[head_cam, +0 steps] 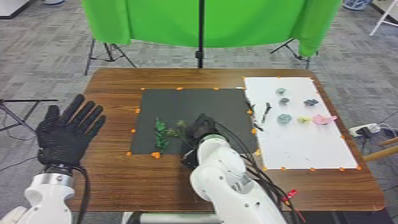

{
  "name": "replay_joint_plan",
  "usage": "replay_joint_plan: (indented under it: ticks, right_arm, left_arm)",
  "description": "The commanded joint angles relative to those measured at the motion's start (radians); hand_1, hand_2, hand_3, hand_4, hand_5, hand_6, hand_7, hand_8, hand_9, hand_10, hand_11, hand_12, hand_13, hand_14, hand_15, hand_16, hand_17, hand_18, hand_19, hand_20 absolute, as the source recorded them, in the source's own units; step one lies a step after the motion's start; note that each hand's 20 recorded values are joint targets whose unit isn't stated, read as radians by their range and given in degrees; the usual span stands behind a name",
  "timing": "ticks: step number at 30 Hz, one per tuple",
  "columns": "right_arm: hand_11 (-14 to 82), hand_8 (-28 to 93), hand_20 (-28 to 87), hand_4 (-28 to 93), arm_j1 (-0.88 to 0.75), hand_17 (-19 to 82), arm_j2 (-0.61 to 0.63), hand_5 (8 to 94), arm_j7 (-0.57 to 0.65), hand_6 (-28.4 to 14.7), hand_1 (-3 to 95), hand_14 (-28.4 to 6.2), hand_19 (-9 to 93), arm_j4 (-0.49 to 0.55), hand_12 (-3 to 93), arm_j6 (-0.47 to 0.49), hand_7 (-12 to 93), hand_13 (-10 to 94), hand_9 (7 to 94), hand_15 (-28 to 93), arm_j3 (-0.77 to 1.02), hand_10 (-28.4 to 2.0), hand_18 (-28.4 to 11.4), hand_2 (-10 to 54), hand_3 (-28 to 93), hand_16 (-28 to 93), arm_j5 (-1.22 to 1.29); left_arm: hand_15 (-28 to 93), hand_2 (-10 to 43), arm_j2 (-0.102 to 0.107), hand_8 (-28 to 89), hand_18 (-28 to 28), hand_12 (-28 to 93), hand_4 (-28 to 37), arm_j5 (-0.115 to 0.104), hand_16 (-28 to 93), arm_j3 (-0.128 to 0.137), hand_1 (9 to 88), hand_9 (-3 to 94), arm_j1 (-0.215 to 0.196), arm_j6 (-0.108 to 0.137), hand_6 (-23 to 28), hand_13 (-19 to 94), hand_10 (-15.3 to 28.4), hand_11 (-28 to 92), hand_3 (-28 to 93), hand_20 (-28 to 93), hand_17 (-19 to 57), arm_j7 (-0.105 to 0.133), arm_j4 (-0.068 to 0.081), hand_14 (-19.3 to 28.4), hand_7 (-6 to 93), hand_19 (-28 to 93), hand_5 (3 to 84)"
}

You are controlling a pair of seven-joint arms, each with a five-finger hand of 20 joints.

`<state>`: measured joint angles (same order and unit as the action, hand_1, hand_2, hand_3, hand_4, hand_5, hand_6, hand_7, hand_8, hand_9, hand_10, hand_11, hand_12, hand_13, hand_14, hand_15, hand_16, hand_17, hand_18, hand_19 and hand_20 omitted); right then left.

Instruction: Arrange flowers

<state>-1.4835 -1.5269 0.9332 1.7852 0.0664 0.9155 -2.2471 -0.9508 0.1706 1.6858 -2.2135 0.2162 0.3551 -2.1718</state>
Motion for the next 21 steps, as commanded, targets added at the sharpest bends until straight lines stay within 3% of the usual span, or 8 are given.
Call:
replay_joint_plan:
  ticks: [1,16,21]
  right_arm:
    - [41.5,16,44,-17,-0.010,36,0.009,73.6,0.003,-7.7,43.1,-20.0,93,0.016,28.0,-0.009,29,61,73.6,76,-0.018,-20.4,-28.3,-9.5,77,31,0.017]
    - [39.2,5,44,-17,-0.002,36,0.049,77.2,0.002,-9.8,40.3,-21.0,93,0.074,26.4,0.032,15,61,75.4,76,-0.007,-21.6,-28.4,-8.3,80,30,0.068]
    - [37.7,-8,44,-16,-0.008,36,0.079,77.1,-0.016,-10.3,38.9,-21.4,93,0.124,26.6,0.043,11,62,76.0,75,0.011,-21.9,-28.4,-6.5,81,31,0.076]
  left_arm:
    - [15,11.0,-0.003,-8,14.5,11,-28.3,0.001,0,0.007,22.0,38.0,-0.027,0.010,7.6,32,13.6,14,73,14,-4.5,0.009,-0.001,13.2,8.8,32,41.6]
    - [16,10.7,-0.014,-8,15.1,12,-28.3,-0.004,0,0.017,22.0,38.9,-0.046,0.012,7.5,33,13.7,14,74,13,-5.1,0.039,-0.007,13.8,9.3,34,42.0]
    - [16,10.6,-0.023,-8,15.1,12,-28.3,-0.003,0,0.020,22.0,39.4,-0.050,0.008,7.5,34,13.9,14,74,13,-5.2,0.049,-0.008,14.1,9.5,34,42.1]
